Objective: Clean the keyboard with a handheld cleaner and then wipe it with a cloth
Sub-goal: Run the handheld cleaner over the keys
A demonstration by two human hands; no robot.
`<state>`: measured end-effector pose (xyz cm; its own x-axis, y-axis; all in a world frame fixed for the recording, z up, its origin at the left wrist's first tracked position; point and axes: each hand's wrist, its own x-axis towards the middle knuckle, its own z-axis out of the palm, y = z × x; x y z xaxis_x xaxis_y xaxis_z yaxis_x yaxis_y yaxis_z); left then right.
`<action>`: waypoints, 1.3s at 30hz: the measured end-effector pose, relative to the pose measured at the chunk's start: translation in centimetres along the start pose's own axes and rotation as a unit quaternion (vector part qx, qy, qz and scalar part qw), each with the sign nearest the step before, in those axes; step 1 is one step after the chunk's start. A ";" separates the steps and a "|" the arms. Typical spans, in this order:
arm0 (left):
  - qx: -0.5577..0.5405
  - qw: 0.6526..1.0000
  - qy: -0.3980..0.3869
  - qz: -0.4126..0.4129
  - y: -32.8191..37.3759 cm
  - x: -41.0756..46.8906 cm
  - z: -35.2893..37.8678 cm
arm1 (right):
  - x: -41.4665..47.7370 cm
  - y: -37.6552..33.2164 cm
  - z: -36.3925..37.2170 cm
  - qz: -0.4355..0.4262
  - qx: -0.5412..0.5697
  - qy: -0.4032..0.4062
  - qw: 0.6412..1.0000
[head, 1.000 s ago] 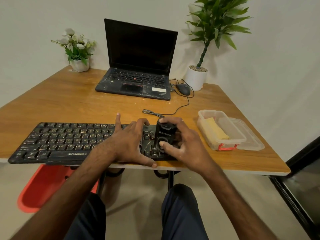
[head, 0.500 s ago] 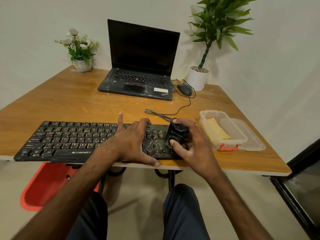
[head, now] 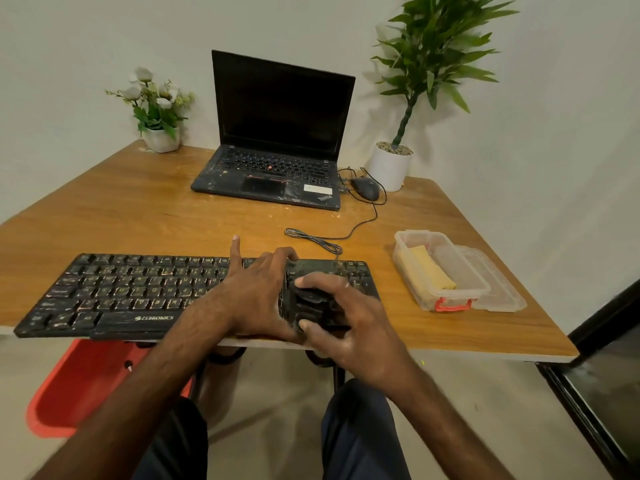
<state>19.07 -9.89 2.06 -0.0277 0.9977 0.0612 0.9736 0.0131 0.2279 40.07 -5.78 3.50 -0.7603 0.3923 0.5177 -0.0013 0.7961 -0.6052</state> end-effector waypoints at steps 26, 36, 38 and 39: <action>0.018 0.999 -0.024 -0.016 0.0 -0.1 -0.5 | 2.8 1.5 -2.3 0.097 0.011 -0.004 0.995; 0.023 0.998 -0.044 -0.024 -0.3 -0.4 -1.1 | 1.3 0.8 -1.4 0.116 0.110 0.014 0.987; 0.023 0.998 -0.049 -0.025 -0.3 -0.5 -1.2 | 1.2 0.6 -1.5 0.134 0.104 0.011 0.985; 0.020 0.998 -0.049 -0.025 -0.5 -0.5 -1.1 | 1.1 0.6 -1.6 0.141 0.095 0.007 0.985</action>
<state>18.38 -10.47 3.00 -0.0553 0.9974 -0.0452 0.9799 0.0629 0.1893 40.29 -4.14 4.70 -0.7391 0.5927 0.3201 0.0864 0.5547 -0.8276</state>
